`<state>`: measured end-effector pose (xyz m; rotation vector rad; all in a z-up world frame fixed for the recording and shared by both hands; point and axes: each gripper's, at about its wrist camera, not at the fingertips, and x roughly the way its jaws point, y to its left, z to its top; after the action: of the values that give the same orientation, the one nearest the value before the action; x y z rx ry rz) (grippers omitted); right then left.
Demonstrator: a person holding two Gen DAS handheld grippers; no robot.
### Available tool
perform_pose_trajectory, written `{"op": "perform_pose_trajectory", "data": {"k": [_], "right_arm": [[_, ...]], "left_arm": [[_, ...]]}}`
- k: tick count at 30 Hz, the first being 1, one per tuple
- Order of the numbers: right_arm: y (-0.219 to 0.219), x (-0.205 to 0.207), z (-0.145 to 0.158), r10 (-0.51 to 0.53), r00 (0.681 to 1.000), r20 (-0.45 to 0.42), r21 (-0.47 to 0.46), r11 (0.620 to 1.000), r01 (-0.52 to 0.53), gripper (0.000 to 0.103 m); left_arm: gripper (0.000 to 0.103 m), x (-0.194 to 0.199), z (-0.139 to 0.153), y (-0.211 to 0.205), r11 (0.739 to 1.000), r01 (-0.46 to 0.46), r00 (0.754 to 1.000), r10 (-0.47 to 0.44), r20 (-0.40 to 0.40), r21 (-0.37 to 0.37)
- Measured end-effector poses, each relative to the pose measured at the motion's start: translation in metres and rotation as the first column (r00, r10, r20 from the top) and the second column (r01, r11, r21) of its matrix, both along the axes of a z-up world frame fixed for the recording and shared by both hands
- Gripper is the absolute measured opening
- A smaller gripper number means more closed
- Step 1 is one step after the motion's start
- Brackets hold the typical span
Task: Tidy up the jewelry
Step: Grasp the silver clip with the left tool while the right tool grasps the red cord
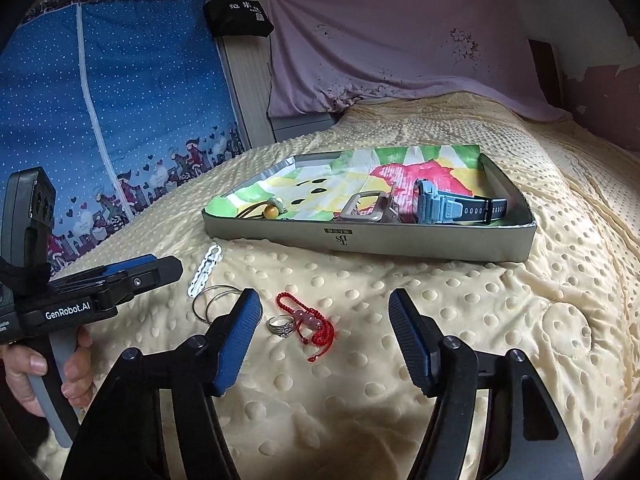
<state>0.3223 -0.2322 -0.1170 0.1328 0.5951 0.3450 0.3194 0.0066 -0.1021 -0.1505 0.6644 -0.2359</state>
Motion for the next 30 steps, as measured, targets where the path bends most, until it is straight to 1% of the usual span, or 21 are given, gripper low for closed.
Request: {"op": "perform_pose_trajectory", "data": {"k": [1,2,3,4,6,8,10,12,18,20,24,26,30], "right_arm": [[0.001,0.003,-0.003,0.006,1.0,-0.011,0.0,1.0,-0.006,0.051],[0.002,0.005,-0.005,0.011,1.0,-0.02,0.0,1.0,-0.011,0.049],[0.003,0.007,-0.008,0.014,0.999,-0.03,-0.001,1.0,-0.014,0.048],[0.004,0.009,-0.01,0.015,0.999,-0.041,-0.003,1.0,-0.015,0.046],[0.005,0.014,-0.014,0.02,0.998,-0.063,-0.003,1.0,-0.02,0.042],[0.007,0.018,-0.018,0.024,0.997,-0.078,-0.004,1.0,-0.024,0.041],[0.009,0.021,-0.021,0.031,0.995,-0.091,-0.004,0.999,-0.032,0.04],[0.01,0.024,-0.024,0.035,0.994,-0.105,-0.004,0.999,-0.036,0.037],[0.014,0.029,-0.031,0.044,0.99,-0.131,-0.011,0.999,-0.046,0.036],[0.015,0.03,-0.032,0.043,0.99,-0.137,-0.015,0.999,-0.045,0.033],[0.014,0.027,-0.034,0.046,0.989,-0.141,-0.015,0.999,-0.048,0.032],[0.014,0.025,-0.034,0.042,0.989,-0.141,-0.019,0.999,-0.045,0.029],[0.013,0.023,-0.035,0.034,0.989,-0.146,-0.025,0.999,-0.039,0.026]], "left_arm": [[0.051,0.003,-0.002,-0.001,1.0,0.011,1.0,-0.012,-0.012,-0.01],[0.047,0.007,-0.005,-0.002,1.0,0.02,0.999,-0.02,-0.027,-0.019],[0.039,0.01,-0.007,-0.002,0.999,0.027,0.999,-0.029,-0.04,-0.028],[0.035,0.013,-0.01,-0.002,0.999,0.034,0.998,-0.036,-0.052,-0.041],[0.031,0.019,-0.014,-0.001,0.997,0.037,0.996,-0.041,-0.073,-0.062],[0.028,0.025,-0.018,0.0,0.996,0.039,0.995,-0.046,-0.089,-0.081],[0.022,0.03,-0.021,0.002,0.994,0.035,0.994,-0.045,-0.103,-0.1],[0.019,0.033,-0.023,0.004,0.993,0.031,0.993,-0.045,-0.112,-0.118],[0.011,0.035,-0.029,0.005,0.991,0.029,0.991,-0.045,-0.125,-0.131],[0.008,0.036,-0.03,0.006,0.991,0.03,0.991,-0.047,-0.127,-0.133],[0.006,0.035,-0.031,0.006,0.99,0.031,0.991,-0.049,-0.123,-0.139],[0.006,0.034,-0.031,0.006,0.99,0.034,0.991,-0.05,-0.12,-0.136],[0.006,0.033,-0.031,0.005,0.99,0.04,0.992,-0.056,-0.115,-0.134]]}}
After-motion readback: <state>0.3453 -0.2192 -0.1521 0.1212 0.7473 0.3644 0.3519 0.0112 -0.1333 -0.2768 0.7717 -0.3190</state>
